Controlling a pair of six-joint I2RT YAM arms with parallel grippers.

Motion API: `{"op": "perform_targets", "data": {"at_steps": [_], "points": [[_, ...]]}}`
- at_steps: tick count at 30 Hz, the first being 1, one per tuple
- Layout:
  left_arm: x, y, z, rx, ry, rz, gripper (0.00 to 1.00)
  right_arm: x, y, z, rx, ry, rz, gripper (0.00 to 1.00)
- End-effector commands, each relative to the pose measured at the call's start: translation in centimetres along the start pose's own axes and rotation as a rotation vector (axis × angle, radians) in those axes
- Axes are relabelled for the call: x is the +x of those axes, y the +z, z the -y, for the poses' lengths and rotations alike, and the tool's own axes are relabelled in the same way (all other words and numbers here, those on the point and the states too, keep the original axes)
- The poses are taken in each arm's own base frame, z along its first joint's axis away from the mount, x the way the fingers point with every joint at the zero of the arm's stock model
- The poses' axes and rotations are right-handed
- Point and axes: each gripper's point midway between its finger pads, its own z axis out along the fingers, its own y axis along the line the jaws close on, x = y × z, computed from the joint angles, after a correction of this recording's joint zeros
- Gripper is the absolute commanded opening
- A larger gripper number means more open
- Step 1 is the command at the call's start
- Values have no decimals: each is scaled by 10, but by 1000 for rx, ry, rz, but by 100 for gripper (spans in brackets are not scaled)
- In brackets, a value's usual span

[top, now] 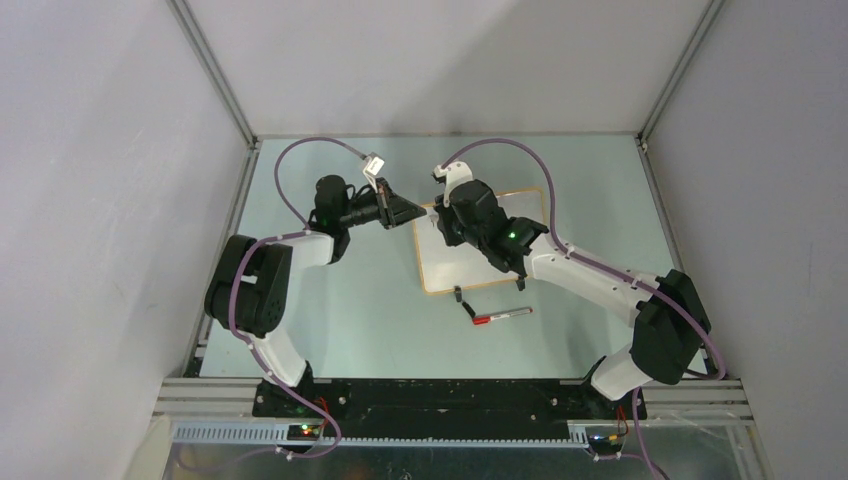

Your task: Write a sentence on the whiteboard

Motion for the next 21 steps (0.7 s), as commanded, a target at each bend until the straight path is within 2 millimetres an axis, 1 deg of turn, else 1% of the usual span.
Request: {"op": "perform_targets", "data": {"at_steps": [1,13,21], "points": [[6,4,-17,-84,50,-11,5,-13,-1,3,18,2,18,0],[6,3,-18,-88,50,-14,5,-3,-5,6,27,8,-10,0],[6,3,-17,-89,52,-14,5,9,-4,7,28,-1,-42,0]]}}
